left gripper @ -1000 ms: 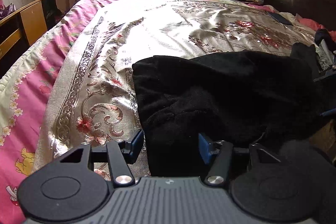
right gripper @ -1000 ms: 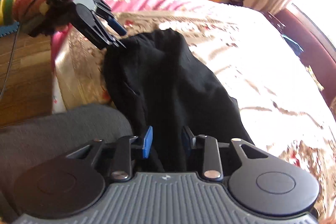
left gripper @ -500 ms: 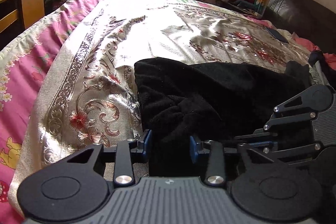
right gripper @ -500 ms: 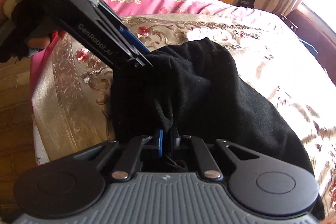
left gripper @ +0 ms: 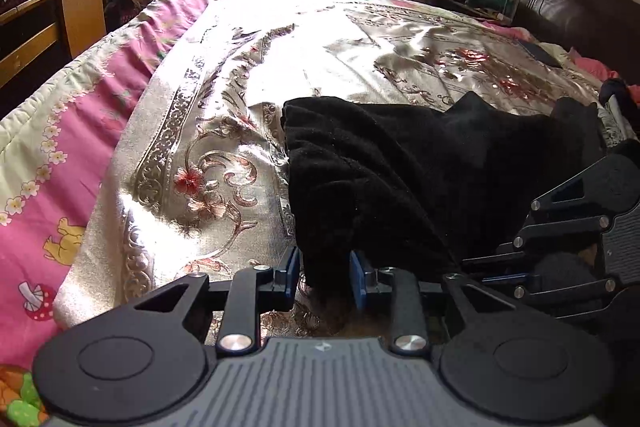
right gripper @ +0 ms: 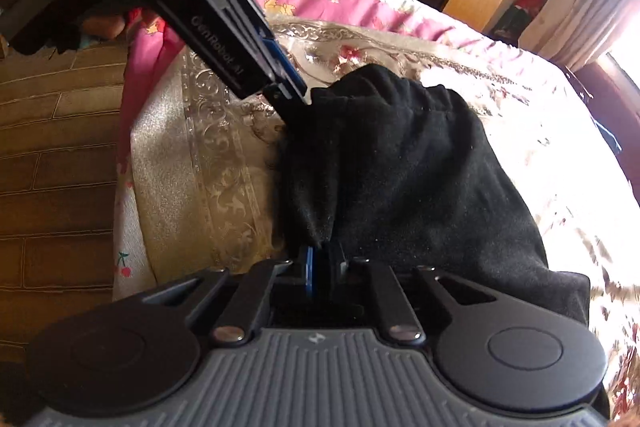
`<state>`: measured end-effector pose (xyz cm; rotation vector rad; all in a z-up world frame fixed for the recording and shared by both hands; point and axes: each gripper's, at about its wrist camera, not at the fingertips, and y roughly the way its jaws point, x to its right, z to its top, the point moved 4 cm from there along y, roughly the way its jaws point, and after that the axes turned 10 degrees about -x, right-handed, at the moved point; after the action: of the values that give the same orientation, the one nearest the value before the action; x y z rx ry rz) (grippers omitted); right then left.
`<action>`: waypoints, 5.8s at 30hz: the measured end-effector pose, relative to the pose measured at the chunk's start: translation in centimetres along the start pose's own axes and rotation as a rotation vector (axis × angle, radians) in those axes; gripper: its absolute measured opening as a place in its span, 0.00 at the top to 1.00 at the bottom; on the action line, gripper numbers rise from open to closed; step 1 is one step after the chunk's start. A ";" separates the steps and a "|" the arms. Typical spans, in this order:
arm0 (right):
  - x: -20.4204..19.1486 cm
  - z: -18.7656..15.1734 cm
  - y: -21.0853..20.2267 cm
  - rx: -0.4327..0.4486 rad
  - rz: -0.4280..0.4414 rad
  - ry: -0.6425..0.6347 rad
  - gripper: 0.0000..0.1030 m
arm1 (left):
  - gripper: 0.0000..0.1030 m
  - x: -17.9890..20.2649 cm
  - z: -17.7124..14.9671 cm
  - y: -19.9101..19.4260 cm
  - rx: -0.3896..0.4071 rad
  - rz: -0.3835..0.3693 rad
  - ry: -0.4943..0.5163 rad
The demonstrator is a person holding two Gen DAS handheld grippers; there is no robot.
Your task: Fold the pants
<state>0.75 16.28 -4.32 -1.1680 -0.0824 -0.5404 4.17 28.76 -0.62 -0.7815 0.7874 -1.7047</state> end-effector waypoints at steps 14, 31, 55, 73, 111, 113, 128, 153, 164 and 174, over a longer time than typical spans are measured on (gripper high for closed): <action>1.4 -0.3 0.3 -0.006 0.096 0.144 0.81 | 0.40 0.8 0.0 3.3 -0.045 0.032 -0.046; 22.1 -23.4 -10.1 -0.115 -0.218 0.990 0.81 | 0.41 20.6 6.7 2.4 0.114 -0.211 0.246; 36.1 -44.7 -8.0 0.223 -0.211 1.740 0.73 | 0.41 40.3 7.6 14.1 -0.062 -0.304 0.541; 35.7 -41.3 -19.7 0.547 -0.340 1.623 0.95 | 0.72 38.5 10.0 10.9 0.024 -0.323 0.500; 22.3 -57.6 -21.3 0.556 -0.473 1.993 0.95 | 0.72 42.7 3.5 12.2 -0.132 -0.297 0.721; 22.7 -56.9 -22.3 0.579 -0.476 1.963 0.96 | 0.72 42.6 3.7 11.9 -0.124 -0.296 0.722; 21.6 -55.2 -25.6 0.210 -0.863 1.816 0.85 | 0.72 38.7 3.7 9.1 -0.123 -0.320 0.638; 28.5 -23.6 -2.3 0.138 0.712 0.845 0.76 | 0.71 28.8 6.8 10.7 -0.208 -0.260 0.414; 33.9 -23.3 3.5 0.101 0.764 0.951 0.66 | 0.71 28.9 6.1 13.0 -0.287 -0.247 0.357; 30.0 -21.1 0.1 0.108 1.041 0.752 0.54 | 0.70 27.9 7.2 14.6 -0.313 -0.272 0.315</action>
<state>22.44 -13.32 -2.89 -0.6974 1.0734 -0.0051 11.31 -2.39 -5.06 -0.8734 1.2316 -2.0054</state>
